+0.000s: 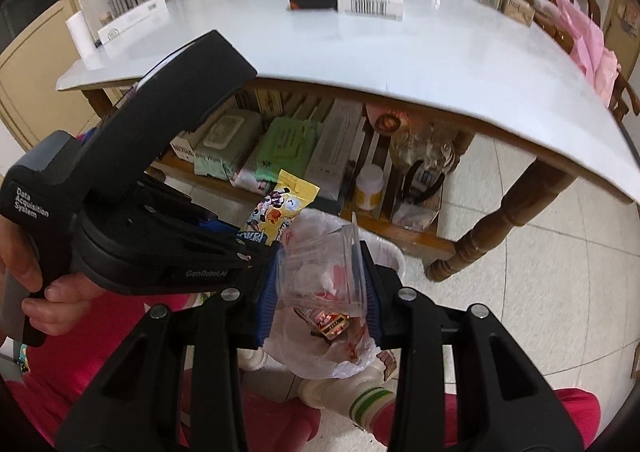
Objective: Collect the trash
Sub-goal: 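Open both tools to drop the wrapper and cup into the bag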
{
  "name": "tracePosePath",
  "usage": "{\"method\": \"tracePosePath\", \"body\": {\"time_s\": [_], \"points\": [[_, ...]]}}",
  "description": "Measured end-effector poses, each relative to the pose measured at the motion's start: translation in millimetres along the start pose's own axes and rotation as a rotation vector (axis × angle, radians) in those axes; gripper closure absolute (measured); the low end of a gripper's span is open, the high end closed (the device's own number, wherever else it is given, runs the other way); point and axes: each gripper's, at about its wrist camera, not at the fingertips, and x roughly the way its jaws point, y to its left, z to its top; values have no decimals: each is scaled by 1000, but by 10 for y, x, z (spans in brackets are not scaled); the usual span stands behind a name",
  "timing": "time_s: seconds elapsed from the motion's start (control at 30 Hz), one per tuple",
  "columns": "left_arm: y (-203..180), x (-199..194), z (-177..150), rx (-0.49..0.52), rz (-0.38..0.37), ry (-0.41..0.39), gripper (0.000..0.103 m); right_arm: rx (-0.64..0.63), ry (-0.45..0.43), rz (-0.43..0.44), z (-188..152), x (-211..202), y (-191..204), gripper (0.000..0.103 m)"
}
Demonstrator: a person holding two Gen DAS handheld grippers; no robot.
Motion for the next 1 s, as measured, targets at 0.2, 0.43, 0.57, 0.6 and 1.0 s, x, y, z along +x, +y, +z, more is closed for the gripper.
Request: {"method": "tracePosePath", "body": {"time_s": [0.2, 0.43, 0.57, 0.6, 1.0], "points": [[128, 296, 55, -41, -14, 63, 88, 27, 62, 2, -56, 302, -71, 67], [285, 640, 101, -91, -12, 138, 88, 88, 139, 6, -153, 673, -158, 67], [387, 815, 129, -137, -27, 170, 88, 156, 187, 7, -259, 914, -284, 67], [407, 854, 138, -148, -28, 175, 88, 167, 196, 0, -280, 968, -306, 67], [568, 1235, 275, -226, -31, 251, 88, 312, 338, 46, -597, 1734, -480, 67]]}}
